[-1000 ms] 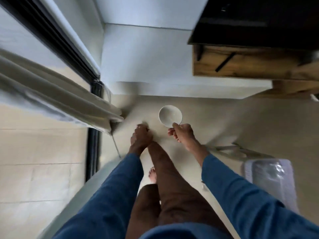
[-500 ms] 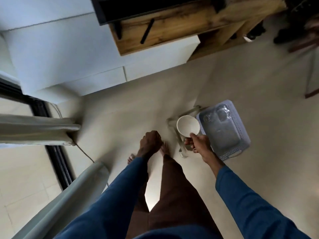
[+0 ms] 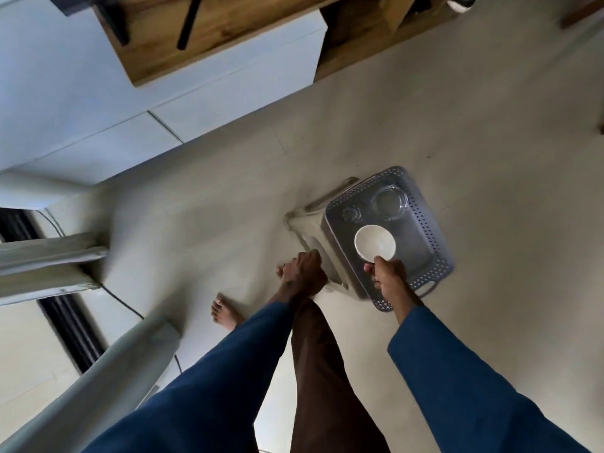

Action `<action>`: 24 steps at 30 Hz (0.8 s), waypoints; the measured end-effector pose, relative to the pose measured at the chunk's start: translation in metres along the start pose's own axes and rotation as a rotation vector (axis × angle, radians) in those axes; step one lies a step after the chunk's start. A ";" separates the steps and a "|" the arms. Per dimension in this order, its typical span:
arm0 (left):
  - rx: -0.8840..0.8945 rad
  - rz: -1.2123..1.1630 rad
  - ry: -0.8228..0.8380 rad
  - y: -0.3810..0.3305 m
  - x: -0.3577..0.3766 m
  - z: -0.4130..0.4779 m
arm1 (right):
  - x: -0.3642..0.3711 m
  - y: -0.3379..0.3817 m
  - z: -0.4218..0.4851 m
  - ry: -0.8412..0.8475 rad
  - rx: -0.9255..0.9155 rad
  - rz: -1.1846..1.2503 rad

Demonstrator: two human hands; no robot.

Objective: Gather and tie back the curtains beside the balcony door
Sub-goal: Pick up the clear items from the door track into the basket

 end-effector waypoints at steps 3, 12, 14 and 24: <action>0.004 0.038 0.010 -0.019 0.002 0.024 | 0.005 -0.008 0.032 0.037 0.046 0.022; 0.049 0.101 0.034 -0.052 0.016 0.055 | 0.005 -0.025 0.066 0.147 0.070 0.175; 0.046 0.075 0.022 -0.055 0.016 0.052 | 0.006 -0.028 0.063 0.192 0.099 0.256; -0.025 -0.178 -0.082 -0.030 0.005 -0.036 | 0.015 0.002 -0.038 0.312 0.000 0.057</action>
Point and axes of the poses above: each hand's wrist, its own z-axis towards the middle knuckle, its own x-axis out of the palm, y = z × x, the point moved 10 cm from there along z, towards the middle knuckle, and after that the axes turned 15 degrees about y, right-handed, at the moved point
